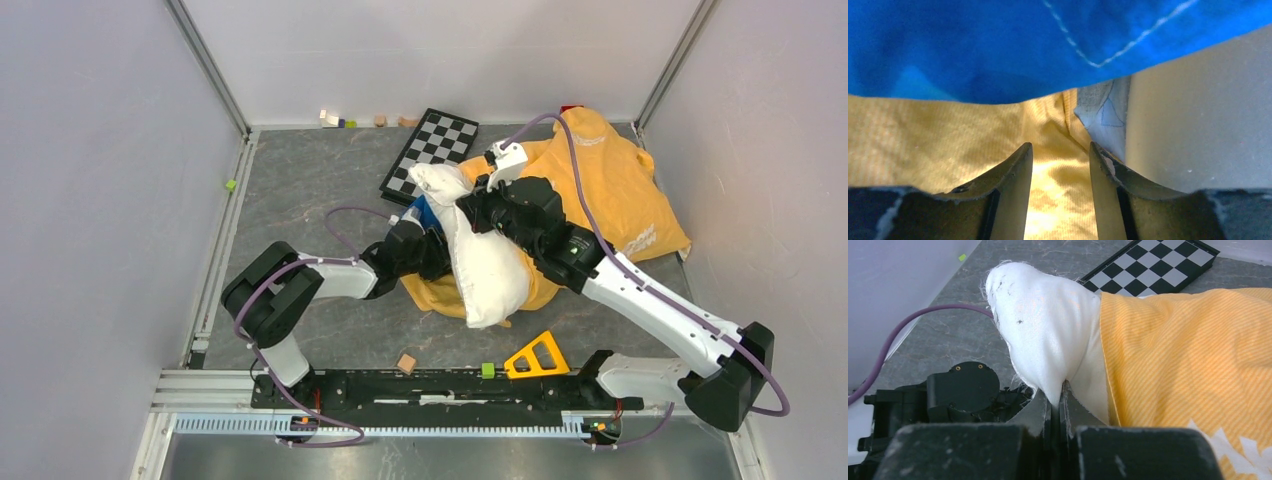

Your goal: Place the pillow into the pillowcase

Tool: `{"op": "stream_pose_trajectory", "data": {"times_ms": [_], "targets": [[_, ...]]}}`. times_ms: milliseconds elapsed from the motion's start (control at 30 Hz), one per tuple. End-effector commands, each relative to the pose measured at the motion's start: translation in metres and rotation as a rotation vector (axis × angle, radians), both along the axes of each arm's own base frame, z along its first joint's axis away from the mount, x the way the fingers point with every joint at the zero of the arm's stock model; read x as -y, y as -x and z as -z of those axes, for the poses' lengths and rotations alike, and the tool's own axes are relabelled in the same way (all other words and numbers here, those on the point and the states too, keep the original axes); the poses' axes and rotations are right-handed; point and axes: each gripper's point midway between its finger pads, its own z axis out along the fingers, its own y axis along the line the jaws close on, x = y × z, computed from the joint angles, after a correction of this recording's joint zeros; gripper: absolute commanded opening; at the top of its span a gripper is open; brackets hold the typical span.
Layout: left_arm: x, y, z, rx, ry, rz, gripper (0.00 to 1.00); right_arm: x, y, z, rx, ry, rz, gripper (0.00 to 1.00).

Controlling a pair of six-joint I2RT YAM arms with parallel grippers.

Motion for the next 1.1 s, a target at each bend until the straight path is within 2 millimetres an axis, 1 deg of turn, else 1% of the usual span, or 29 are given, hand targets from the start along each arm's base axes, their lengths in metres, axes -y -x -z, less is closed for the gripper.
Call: {"op": "stream_pose_trajectory", "data": {"times_ms": [0,100,167,300,400,500,600,700,800,867,900,967,1067], "targets": [[0.018,-0.014,-0.019,0.101,0.036,-0.012,0.53,-0.009,0.009,-0.086,0.145,-0.261,-0.045,0.0],[0.022,-0.013,-0.017,0.116,0.021,-0.012,0.54,-0.008,0.012,-0.096,0.155,-0.286,-0.052,0.0],[0.026,-0.014,-0.016,0.123,0.019,-0.009,0.54,-0.007,0.014,-0.106,0.168,-0.304,-0.055,0.0],[0.035,-0.014,-0.013,0.136,0.019,-0.011,0.52,-0.005,0.018,-0.12,0.184,-0.332,-0.063,0.0],[0.043,-0.016,-0.016,0.152,0.045,-0.02,0.5,-0.004,0.021,-0.123,0.185,-0.344,-0.072,0.0],[0.05,-0.017,-0.013,0.145,0.046,-0.024,0.48,-0.003,0.023,-0.127,0.189,-0.355,-0.076,0.0],[0.052,-0.025,-0.013,0.153,0.066,-0.071,0.46,-0.004,0.025,-0.129,0.184,-0.362,-0.084,0.0],[0.055,-0.031,-0.011,0.142,0.041,-0.095,0.43,-0.003,0.026,-0.13,0.183,-0.359,-0.084,0.0],[0.052,-0.035,-0.009,0.14,0.003,-0.147,0.49,-0.001,0.027,-0.132,0.185,-0.361,-0.082,0.0],[0.053,-0.037,-0.01,0.142,0.011,-0.164,0.49,0.0,0.027,-0.132,0.186,-0.361,-0.077,0.0],[0.055,-0.039,-0.01,0.136,0.014,-0.174,0.47,0.001,0.027,-0.133,0.188,-0.363,-0.075,0.0],[0.055,-0.041,-0.008,0.124,0.013,-0.189,0.39,0.003,0.028,-0.133,0.192,-0.359,-0.071,0.0],[0.054,-0.042,-0.009,0.125,0.022,-0.198,0.22,0.007,0.027,-0.134,0.201,-0.344,-0.056,0.0]]}}
